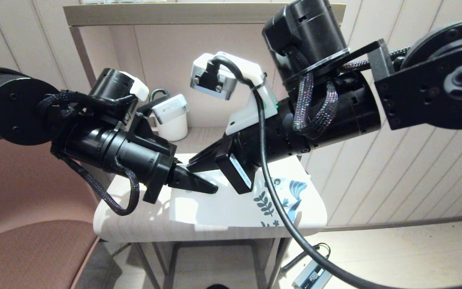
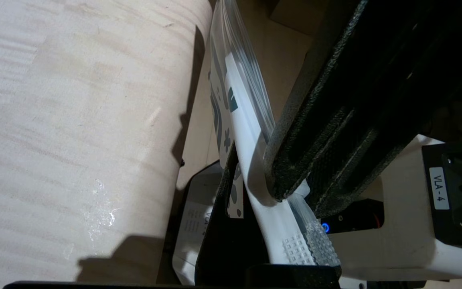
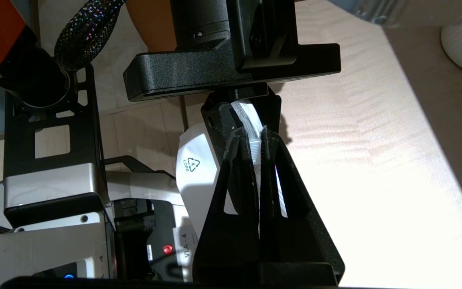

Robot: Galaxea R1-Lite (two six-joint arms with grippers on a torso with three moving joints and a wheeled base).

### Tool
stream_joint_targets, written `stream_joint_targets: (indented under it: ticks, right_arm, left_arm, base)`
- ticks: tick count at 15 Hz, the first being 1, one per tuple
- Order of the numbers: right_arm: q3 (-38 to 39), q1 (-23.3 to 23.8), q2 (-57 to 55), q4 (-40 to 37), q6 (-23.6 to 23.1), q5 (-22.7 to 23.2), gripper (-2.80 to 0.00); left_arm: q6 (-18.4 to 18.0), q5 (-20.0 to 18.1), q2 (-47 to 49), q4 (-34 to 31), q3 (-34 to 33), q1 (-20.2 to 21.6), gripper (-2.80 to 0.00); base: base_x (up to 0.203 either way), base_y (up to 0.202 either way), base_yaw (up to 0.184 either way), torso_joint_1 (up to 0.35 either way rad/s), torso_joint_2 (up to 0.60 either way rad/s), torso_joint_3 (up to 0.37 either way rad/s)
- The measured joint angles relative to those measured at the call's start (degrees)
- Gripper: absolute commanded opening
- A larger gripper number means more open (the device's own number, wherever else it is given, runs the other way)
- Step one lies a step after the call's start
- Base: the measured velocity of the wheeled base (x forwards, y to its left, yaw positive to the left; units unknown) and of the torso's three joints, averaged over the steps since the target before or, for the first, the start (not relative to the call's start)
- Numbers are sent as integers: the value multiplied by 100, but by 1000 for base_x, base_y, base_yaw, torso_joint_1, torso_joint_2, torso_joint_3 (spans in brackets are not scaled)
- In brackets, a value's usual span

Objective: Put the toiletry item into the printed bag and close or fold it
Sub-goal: Close the strorage bag and place it on the desk

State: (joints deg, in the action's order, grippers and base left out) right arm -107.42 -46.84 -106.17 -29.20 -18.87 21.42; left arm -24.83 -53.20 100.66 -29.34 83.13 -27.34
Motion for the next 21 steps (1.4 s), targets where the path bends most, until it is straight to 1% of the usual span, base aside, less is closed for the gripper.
stream_joint_targets:
  ticks: [3, 8, 12, 17, 21]
  right_arm:
    - [191, 16, 99, 11, 0, -3, -280]
    - [560, 198, 369, 5, -9, 11, -280]
    - [1008, 382, 616, 252, -9, 38, -280]
    - [1673, 729, 999, 445, -9, 241, -280]
    - [2331, 1028, 1325, 757, -1, 461, -280]
  left_arm:
    - [-2, 0, -2, -4, -6, 0, -280]
    - [-5, 1, -24, 22, -43, -7, -280]
    - [-7, 6, -35, 26, -59, -16, -280]
    - [-7, 6, -44, 26, -60, -18, -280]
    - [-7, 6, -52, 22, -59, -18, -280]
  base:
    - [0, 0, 0, 0, 0, 0]
    - [0, 0, 0, 0, 0, 0]
    - [0, 0, 0, 0, 0, 0]
    - [0, 0, 0, 0, 0, 0]
    - [0, 0, 0, 0, 0, 0]
